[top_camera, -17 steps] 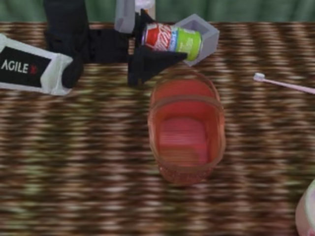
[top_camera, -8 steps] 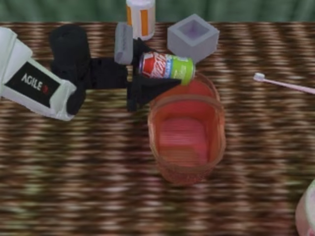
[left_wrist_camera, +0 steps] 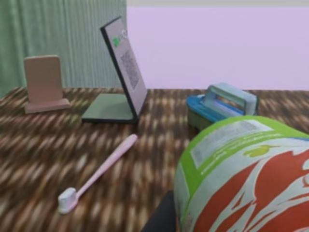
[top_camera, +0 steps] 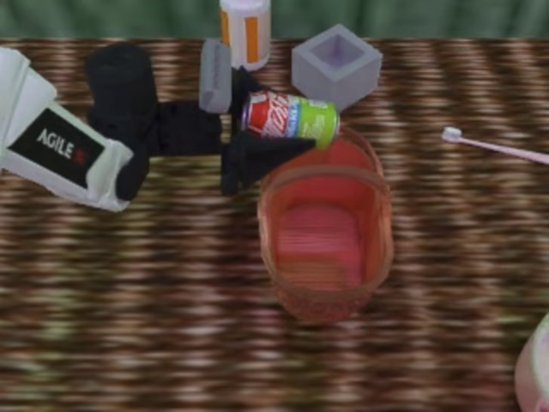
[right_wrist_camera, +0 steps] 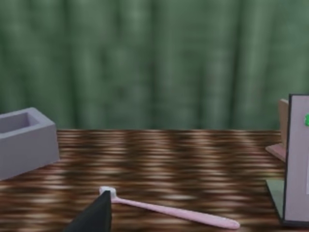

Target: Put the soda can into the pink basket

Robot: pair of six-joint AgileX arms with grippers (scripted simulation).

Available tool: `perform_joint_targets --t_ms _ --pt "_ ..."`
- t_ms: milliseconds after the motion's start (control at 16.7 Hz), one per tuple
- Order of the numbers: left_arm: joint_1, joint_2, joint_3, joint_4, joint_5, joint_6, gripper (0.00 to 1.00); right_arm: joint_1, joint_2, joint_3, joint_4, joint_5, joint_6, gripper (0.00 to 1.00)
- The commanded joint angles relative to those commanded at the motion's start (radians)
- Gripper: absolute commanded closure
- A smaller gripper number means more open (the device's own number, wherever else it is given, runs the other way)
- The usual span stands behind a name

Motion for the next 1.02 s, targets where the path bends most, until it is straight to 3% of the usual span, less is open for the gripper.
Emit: perform_joint_targets --t_ms 360,1020 --pt "0.000 0.000 0.000 0.000 0.000 0.000 0.02 0.000 0.000 0.000 0.000 0.000 0.000 0.00" --pt "-0.001 -0.010 -0.005 -0.006 -0.007 -0.003 0.00 0.004 0.010 0.010 -0.009 -0.001 -0.006 0.00"
